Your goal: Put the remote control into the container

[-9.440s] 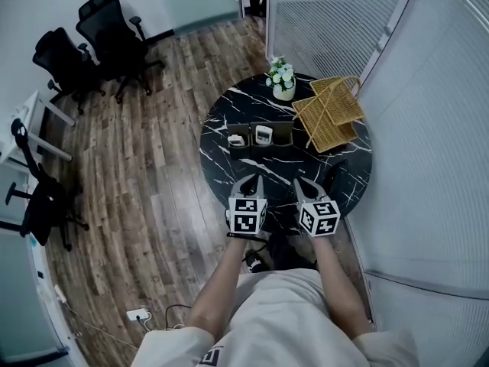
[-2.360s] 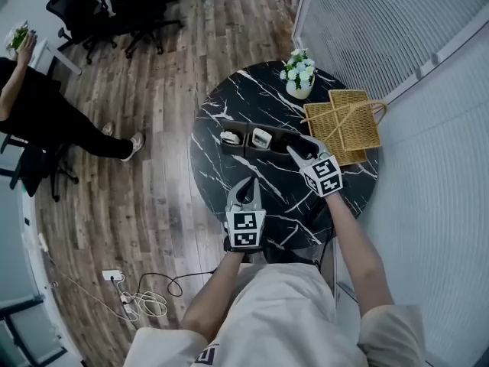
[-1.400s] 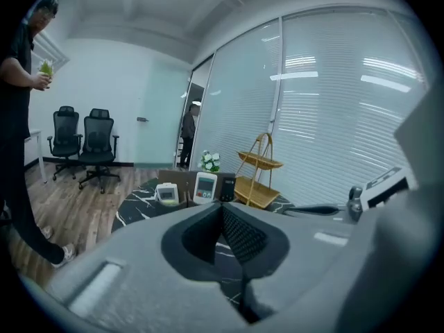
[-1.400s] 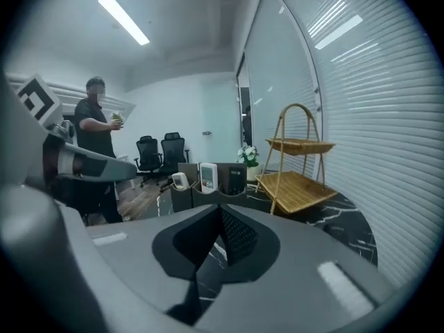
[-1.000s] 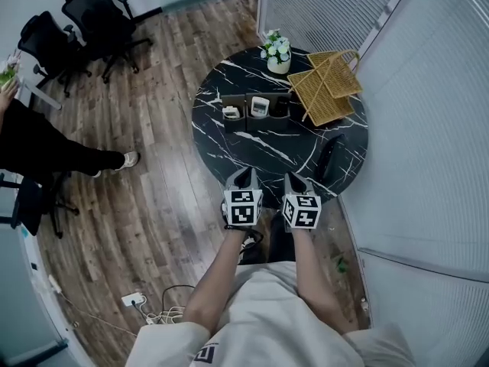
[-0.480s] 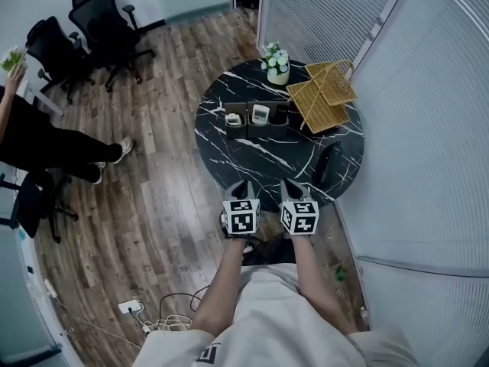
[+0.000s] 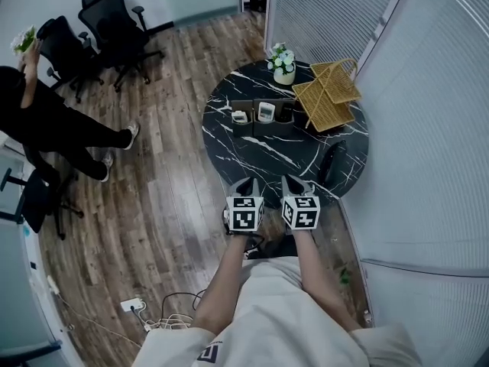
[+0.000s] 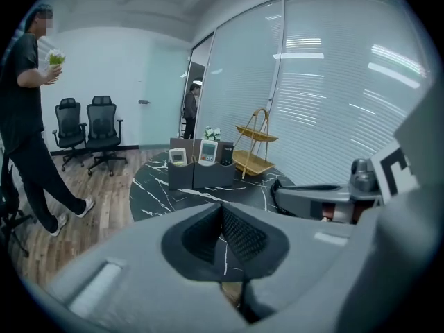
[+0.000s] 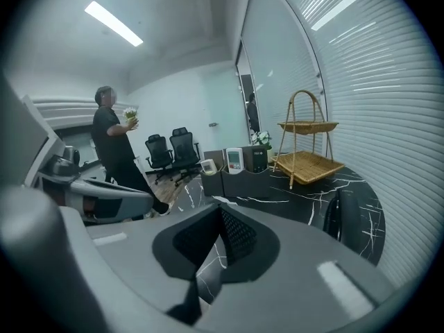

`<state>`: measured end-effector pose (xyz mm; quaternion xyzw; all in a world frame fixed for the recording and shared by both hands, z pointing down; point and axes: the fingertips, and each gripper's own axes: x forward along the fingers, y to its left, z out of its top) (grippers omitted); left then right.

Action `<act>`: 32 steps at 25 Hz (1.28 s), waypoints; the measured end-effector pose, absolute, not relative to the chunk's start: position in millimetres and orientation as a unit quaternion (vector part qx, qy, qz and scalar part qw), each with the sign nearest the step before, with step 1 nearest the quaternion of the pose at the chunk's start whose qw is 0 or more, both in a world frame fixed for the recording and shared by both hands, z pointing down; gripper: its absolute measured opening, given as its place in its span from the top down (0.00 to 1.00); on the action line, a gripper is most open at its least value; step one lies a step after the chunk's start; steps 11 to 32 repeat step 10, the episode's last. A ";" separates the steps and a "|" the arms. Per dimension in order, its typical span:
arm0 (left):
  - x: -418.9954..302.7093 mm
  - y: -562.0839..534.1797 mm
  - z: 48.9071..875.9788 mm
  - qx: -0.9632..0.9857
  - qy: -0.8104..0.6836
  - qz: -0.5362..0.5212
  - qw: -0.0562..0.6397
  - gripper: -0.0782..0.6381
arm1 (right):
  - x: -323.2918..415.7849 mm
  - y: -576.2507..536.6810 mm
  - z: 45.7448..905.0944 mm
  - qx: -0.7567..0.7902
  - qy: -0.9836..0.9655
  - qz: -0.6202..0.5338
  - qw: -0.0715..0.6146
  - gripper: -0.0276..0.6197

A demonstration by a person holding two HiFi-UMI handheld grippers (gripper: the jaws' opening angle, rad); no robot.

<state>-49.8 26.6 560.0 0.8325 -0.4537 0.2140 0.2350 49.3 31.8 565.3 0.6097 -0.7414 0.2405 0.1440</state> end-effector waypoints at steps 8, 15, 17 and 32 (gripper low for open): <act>-51.0 31.6 567.1 0.834 -0.451 0.221 0.226 0.88 | 47.4 32.7 566.7 0.601 -0.744 0.245 0.159 0.95; -48.1 35.1 571.3 0.839 -0.444 0.233 0.212 0.88 | 49.1 35.4 570.9 0.603 -0.741 0.247 0.164 0.95; -48.1 35.1 571.3 0.839 -0.444 0.233 0.212 0.88 | 49.1 35.4 570.9 0.603 -0.741 0.247 0.164 0.95; -48.1 35.1 571.3 0.839 -0.444 0.233 0.212 0.88 | 49.1 35.4 570.9 0.603 -0.741 0.247 0.164 0.95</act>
